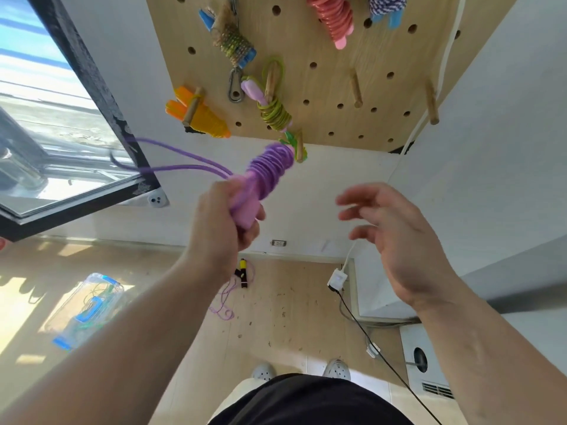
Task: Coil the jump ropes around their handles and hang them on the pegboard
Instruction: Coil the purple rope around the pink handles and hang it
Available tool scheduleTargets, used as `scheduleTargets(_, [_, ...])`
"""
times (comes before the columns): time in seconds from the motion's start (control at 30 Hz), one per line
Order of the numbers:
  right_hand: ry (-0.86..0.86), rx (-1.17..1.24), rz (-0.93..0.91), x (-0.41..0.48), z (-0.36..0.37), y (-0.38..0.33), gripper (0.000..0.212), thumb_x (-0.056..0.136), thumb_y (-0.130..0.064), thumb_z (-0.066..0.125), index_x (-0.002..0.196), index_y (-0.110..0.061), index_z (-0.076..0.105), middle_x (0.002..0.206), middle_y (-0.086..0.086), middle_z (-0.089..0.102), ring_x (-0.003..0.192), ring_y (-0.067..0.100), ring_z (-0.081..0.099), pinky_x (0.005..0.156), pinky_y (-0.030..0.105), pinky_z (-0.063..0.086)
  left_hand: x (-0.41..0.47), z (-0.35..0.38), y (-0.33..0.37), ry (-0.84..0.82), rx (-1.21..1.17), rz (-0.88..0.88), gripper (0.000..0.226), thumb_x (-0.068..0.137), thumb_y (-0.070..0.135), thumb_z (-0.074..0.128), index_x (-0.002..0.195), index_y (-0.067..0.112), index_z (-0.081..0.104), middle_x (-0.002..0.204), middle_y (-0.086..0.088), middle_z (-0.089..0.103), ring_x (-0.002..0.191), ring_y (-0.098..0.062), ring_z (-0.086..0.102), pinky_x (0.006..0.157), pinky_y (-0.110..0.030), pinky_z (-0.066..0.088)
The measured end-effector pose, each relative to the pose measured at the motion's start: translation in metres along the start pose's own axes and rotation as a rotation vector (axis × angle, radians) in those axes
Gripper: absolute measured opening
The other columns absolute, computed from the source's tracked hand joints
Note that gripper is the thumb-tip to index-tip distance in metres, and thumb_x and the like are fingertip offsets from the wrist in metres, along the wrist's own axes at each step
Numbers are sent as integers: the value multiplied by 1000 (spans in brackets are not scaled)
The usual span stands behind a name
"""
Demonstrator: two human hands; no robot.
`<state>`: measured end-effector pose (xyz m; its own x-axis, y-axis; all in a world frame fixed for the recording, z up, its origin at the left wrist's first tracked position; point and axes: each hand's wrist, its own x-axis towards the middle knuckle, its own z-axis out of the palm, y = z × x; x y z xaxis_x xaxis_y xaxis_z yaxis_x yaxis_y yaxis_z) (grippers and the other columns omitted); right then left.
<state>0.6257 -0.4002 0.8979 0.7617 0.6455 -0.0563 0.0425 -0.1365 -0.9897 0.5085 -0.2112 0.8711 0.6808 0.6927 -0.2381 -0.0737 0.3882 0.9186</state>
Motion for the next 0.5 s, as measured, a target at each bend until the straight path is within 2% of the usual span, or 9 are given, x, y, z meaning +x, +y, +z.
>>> scheduleTargets(0.07, [-17,-136,-78,9,15,-11,29,87,-29,52,113,-32,65,114,-13,67,101,9,63,77,23,48,-7,8,-13,-85,298,101,28,91,35,49,84,10,59,71,-11,55,51,-18,38,45,-29,29])
scheduleTargets(0.1, [-1,-161,-123,13,21,-15,29,89,-33,54,116,-31,63,115,-13,66,97,5,63,75,20,49,-9,9,-19,-111,486,160,29,92,38,48,83,12,59,70,-9,56,53,-20,41,46,-34,33])
scheduleTargets(0.17, [12,-193,-191,18,28,-18,33,91,-38,56,121,-25,61,116,-5,64,87,3,63,72,17,50,-11,8,-30,-134,850,275,34,90,43,45,87,13,59,73,-6,60,61,-25,52,53,-42,43])
scheduleTargets(0.23, [-62,-182,-163,21,29,-18,36,93,-37,52,125,-23,61,115,1,63,77,12,61,65,19,48,-12,8,-37,-156,1050,323,37,87,44,44,94,11,59,76,-4,61,66,-26,57,58,-43,47])
scheduleTargets(0.3, [-161,-55,-44,23,27,-17,35,96,-26,43,121,-21,66,103,10,67,68,22,56,57,25,46,-12,7,-42,-163,1123,311,38,85,45,45,97,12,58,77,-2,60,67,-24,57,57,-41,48])
scheduleTargets(0.37, [-253,3,24,21,21,-14,37,99,-10,37,115,-17,70,85,12,69,69,24,58,57,30,48,-10,5,-43,-144,1126,305,32,89,42,48,95,12,57,76,-1,58,66,-21,55,55,-36,43])
scheduleTargets(0.43, [-335,-37,-9,19,13,-10,39,96,8,39,108,-11,71,88,10,72,77,24,65,67,31,54,-5,1,-40,-111,1071,264,30,91,38,49,87,10,57,71,0,57,61,-18,51,52,-34,36])
scheduleTargets(0.5, [-402,-95,-45,16,4,-7,43,93,16,40,97,-10,74,88,11,71,84,24,67,80,30,57,1,-4,-35,-101,960,198,39,86,39,46,83,1,54,68,-2,52,59,-19,43,54,-33,33])
